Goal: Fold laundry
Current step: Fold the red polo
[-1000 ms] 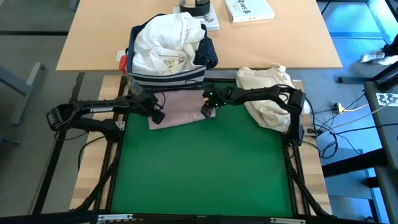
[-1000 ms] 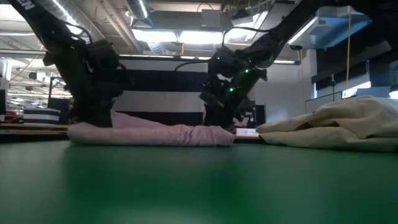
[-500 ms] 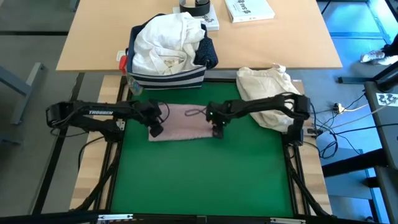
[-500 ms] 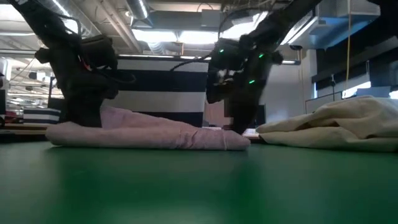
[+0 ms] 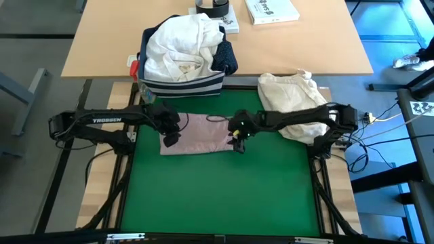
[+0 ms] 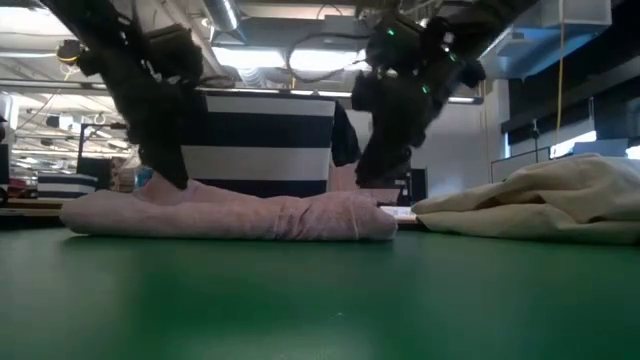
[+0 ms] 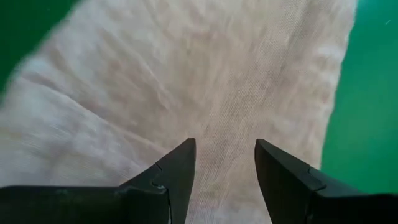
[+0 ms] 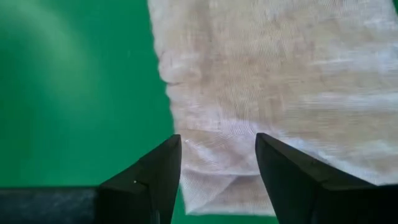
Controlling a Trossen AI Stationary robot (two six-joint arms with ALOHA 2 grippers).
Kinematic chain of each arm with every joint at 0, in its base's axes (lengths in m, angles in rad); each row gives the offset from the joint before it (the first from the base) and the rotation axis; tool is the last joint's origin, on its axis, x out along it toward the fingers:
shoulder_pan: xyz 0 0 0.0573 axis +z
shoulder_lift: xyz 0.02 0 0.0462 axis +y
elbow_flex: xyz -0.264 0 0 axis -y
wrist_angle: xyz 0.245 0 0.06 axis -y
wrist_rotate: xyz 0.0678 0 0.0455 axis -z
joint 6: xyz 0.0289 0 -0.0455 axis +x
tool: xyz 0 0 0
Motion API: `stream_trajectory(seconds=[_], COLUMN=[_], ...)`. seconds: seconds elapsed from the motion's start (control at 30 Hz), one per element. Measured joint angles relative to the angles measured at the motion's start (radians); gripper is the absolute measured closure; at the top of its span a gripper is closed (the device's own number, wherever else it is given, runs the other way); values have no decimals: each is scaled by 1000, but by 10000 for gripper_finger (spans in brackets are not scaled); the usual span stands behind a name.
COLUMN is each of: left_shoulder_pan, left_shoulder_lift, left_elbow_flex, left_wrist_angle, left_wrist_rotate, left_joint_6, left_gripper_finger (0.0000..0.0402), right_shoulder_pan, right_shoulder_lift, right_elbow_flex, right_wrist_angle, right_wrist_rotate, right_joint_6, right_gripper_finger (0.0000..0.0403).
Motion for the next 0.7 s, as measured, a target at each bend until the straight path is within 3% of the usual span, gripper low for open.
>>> stream_trajectory(seconds=[0.1, 0.2, 0.43, 0.57, 0.7], left_shoulder_pan=[0, 0, -7, -11, -2], left_shoulder_lift=[1, 1, 0, -5, -22], left_elbow_flex=[-66, -138, -157, -70, 147], left_wrist_angle=[47, 51, 55, -50, -283], left_wrist_rotate=[15, 4, -16, 35, 13], left_joint_6=[-5, -34, -104, -118, -124], left_gripper_finger=[241, 241, 241, 241, 241], right_shoulder_pan=[20, 17, 18, 18, 17], right_shoulder_lift=[2, 23, 30, -61, -186], right_elbow_flex=[-110, -181, -216, -215, -177], right_wrist_angle=[170, 262, 96, -39, -30], right_wrist_rotate=[108, 141, 142, 104, 159], right_joint_6=[2, 12, 11, 11, -22], right_gripper_finger=[196, 196, 196, 196, 196])
